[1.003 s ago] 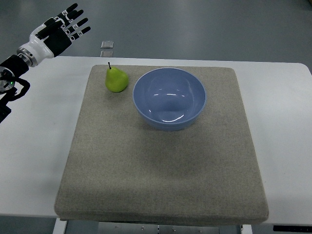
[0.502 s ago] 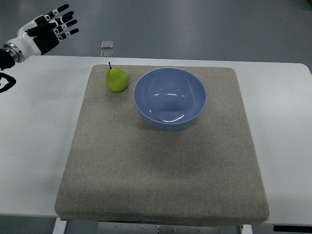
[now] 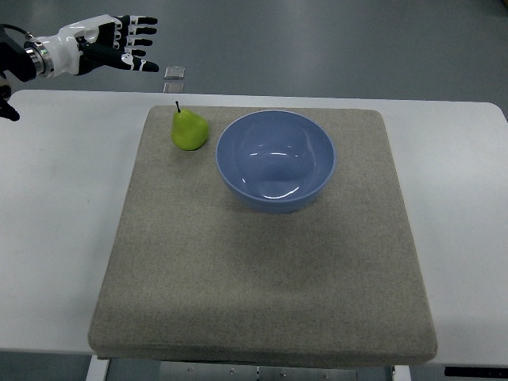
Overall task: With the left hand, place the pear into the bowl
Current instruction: 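Lower the left hand onto the green pear and close fingers around it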
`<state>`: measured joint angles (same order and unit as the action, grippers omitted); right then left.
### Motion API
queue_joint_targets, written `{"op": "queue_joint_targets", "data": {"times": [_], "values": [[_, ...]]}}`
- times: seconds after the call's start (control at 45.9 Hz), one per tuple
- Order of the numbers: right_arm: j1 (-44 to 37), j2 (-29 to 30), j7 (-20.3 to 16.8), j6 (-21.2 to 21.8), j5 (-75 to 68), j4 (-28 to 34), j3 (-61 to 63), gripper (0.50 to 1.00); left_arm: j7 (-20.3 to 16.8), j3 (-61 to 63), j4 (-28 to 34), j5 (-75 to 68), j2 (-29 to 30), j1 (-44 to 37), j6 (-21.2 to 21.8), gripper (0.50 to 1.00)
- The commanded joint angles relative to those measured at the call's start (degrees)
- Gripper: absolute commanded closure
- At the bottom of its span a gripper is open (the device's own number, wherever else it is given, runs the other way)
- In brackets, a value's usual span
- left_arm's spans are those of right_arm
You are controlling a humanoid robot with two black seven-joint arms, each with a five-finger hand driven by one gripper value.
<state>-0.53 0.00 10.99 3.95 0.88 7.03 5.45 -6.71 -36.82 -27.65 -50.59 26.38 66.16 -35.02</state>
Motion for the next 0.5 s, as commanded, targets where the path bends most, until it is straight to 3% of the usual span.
{"op": "queue_joint_targets", "data": {"times": [0.0,0.327,0.48], "values": [[0.0,0.0,0.0,0.0,0.0,0.0,0.0,0.574,0.03,0.0,-1.79,-6.35,-0.01,1.08,0.02,0.506],[0.0,0.0,0.0,0.0,0.0,0.0,0.0,0.574,-0.05,0.26,-9.35,-31.58,-1.24,1.96,0.02,0.508],[0.0,0.0,0.0,0.0,0.0,0.0,0.0,0.574,-0.05,3.42,-10.05,-34.23,-3.35,1.34,0.02,0.506]]}}
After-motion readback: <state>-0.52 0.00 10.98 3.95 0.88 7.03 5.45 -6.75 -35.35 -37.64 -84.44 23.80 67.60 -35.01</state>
